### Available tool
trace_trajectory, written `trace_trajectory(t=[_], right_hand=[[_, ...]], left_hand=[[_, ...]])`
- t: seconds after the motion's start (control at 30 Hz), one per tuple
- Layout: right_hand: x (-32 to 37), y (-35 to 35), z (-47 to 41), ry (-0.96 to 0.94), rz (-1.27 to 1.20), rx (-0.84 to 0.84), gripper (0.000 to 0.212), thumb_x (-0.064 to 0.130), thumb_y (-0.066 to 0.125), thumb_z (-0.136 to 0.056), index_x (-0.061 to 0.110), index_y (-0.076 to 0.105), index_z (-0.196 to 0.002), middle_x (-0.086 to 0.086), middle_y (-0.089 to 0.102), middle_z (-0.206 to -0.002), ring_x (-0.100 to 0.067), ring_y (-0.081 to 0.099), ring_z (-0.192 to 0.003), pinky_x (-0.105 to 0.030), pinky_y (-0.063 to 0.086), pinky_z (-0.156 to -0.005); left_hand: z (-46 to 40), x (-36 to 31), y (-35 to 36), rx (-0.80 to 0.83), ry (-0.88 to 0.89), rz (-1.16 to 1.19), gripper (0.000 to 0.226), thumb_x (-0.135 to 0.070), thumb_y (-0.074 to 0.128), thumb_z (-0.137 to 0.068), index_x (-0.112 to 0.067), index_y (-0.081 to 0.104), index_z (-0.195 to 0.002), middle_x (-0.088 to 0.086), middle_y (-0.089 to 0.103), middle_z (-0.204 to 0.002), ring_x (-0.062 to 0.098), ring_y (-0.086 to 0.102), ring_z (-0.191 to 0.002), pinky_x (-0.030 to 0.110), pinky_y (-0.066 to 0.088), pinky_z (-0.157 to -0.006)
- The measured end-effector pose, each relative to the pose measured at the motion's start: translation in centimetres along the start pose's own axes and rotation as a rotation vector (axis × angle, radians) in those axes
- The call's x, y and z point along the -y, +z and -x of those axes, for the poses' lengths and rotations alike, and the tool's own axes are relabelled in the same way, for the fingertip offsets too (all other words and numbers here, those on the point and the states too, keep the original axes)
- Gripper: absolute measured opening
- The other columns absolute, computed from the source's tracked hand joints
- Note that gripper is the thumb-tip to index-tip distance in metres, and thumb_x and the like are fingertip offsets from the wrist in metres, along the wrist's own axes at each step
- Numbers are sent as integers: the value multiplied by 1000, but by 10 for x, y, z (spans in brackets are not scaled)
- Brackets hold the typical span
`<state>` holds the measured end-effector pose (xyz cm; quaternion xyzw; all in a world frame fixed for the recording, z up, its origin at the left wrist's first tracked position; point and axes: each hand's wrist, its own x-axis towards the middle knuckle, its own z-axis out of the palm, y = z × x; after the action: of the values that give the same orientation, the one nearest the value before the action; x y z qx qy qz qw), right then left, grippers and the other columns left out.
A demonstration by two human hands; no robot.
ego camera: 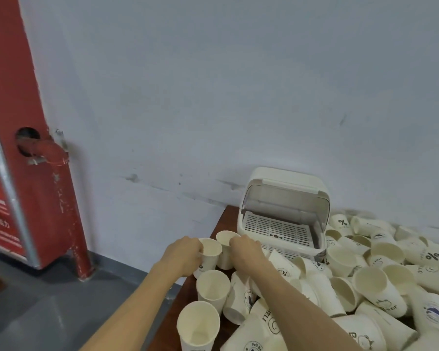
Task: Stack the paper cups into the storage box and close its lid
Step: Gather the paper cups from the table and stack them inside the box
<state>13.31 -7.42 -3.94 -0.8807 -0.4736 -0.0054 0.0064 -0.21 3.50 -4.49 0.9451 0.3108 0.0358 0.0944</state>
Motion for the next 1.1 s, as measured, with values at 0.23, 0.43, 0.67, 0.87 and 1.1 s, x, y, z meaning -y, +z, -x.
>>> trace_trajectory(t=[0.23,0.43,0.67,0.87,1.1], right_hand=[[-6,-15,-8,35,-234,-138,22,7,44,-86,7,64,-96,-14,65,-95,-31,63,-84,-38,53,-74],[-34,-42,-9,59,-345,-279,28,12,42,-87,9,66,-100,-15,66,-93,-32,60,-77,-33,47,-63],[-93,-52,3,181,-279,-360,20,14,41,-89,10,61,-92,-15,67,-89,-36,62,-79,-40,52,-68],[-134,-43,10,249,-177,-360,22,12,40,-93,8,60,-100,-15,68,-95,-34,63,-83,-38,49,-66],[-149,-24,-1,237,-106,-353,27,10,41,-89,13,65,-100,-9,71,-94,-29,63,-88,-38,48,-77]], left_hand=[[-6,0,-20,-104,22,76,23,-23,54,-90,-18,64,-109,4,66,-100,21,62,-82,35,56,-75],[-17,-18,-41,-245,66,161,14,-25,52,-90,-18,62,-97,0,65,-86,16,61,-71,33,55,-66],[-38,-62,-44,-383,151,163,24,-29,40,-97,-17,61,-94,1,65,-89,22,59,-75,36,52,-66],[-61,-96,-50,-483,198,224,25,-28,41,-98,-16,61,-92,4,67,-86,25,60,-76,37,51,-66],[-90,-118,-34,-440,202,192,26,-27,39,-99,-16,62,-92,2,65,-86,21,58,-76,33,47,-63]])
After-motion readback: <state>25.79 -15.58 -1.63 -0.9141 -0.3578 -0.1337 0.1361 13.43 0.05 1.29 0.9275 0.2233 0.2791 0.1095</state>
